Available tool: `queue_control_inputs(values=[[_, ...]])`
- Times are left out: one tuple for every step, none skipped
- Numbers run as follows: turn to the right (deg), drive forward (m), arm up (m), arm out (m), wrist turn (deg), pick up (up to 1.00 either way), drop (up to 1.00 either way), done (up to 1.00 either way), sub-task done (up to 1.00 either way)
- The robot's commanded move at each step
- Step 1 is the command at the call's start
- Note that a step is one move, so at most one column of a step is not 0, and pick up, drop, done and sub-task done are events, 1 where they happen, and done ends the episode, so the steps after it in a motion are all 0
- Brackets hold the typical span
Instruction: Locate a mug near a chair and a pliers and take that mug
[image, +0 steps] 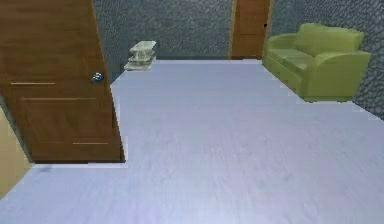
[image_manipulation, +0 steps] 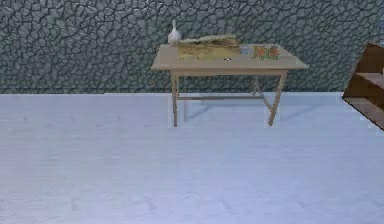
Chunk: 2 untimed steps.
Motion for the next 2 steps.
queue_control_inputs(values=[[-45.0, 0.0, 0.0, 0.0, 0.0, 0.0, 0.0, 0.0, 0.0], [0.0, 0.75, 0.0, 0.0, 0.0, 0.0, 0.0, 0.0, 0.0]])
